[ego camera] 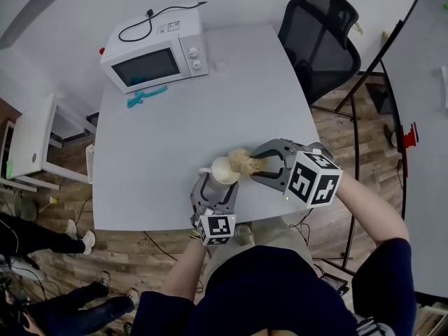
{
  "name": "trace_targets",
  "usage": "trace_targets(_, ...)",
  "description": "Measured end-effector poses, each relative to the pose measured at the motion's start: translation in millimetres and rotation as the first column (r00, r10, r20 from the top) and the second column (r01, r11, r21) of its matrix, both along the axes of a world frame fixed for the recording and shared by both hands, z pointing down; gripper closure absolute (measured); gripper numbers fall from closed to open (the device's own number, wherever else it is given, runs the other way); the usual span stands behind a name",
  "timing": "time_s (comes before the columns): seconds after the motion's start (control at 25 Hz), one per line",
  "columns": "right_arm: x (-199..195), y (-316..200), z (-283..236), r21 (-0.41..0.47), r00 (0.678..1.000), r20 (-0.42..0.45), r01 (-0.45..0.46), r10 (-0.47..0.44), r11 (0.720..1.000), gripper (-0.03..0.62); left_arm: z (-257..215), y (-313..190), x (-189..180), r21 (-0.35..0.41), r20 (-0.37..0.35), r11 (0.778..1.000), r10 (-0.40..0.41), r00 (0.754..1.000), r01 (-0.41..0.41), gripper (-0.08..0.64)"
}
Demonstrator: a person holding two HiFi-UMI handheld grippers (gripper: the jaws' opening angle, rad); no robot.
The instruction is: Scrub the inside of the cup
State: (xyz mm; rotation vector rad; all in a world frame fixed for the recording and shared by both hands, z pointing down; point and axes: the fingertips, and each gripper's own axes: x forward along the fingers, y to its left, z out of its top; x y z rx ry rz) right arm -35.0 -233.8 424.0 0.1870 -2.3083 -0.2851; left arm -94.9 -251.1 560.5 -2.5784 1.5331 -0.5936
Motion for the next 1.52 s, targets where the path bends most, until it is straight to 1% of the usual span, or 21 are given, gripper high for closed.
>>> trace_targets(0.08,3.4,-0.2,5.5,-0.023,0.998,0.034,-0.043,0.043,0.999,0.442,5.8,-1.2,0.9,-0.033,-0.033,0.999,-0.011,0.999,0.010,0.190)
trace_targets(0.2,6.1,1.6,13.6,-0.060,0.993,0.076,-0.088,0.093,0.994,0.442,15.3,-3.0,2.6,-0.077,-0.056,0.997,-0.019,0.998,0.015,0.190)
trace_targets(0.4,7.0,-4.2,17.5,-0.098,0.977,0.139,-0.152,0.164,0.984,0.442,30.9,-8.4,5.7,-0.131,-0.067,0.991,-0.022,0.997,0.013,0.190)
trace_targets(0.6,3.8,-4.1,26.9,-0.121,0.968,0.152,-0.184,0.201,0.975,0.442,42.6,-9.2,12.2,-0.159,-0.071,0.987,-0.011,0.997,-0.001,0.190)
trace_targets(0.84,0.0,-0.2,39.3,-0.192,0.950,0.193,-0.209,0.246,0.959,0.442,57.1,-8.8,17.9,-0.183,-0.056,0.983,0.009,0.998,-0.019,0.190)
trace_targets(0.96,1.6,-1.7,41.8,-0.212,0.944,0.204,-0.218,0.261,0.953,0.442,59.4,-8.2,17.6,-0.183,-0.053,0.983,0.010,0.999,-0.020,0.190)
trace_targets(1.12,2.8,-7.3,42.0,-0.218,0.938,0.213,-0.229,0.275,0.949,0.442,60.6,-8.6,16.1,-0.178,-0.038,0.984,0.009,0.999,-0.015,0.190)
trace_targets(1.32,2.5,-9.3,44.1,-0.224,0.935,0.218,-0.232,0.281,0.947,0.442,74.5,-0.5,7.1,-0.241,-0.030,0.970,-0.025,0.999,0.017,0.190)
trace_targets(1.4,1.6,-8.5,44.7,-0.226,0.934,0.220,-0.231,0.281,0.946,0.442,78.3,2.0,2.7,-0.251,-0.012,0.967,-0.036,0.999,0.032,0.193)
trace_targets(1.52,0.5,-6.9,45.3,-0.227,0.934,0.219,-0.232,0.282,0.946,0.442,82.5,5.7,1.1,-0.260,0.013,0.965,-0.029,0.999,0.031,0.196)
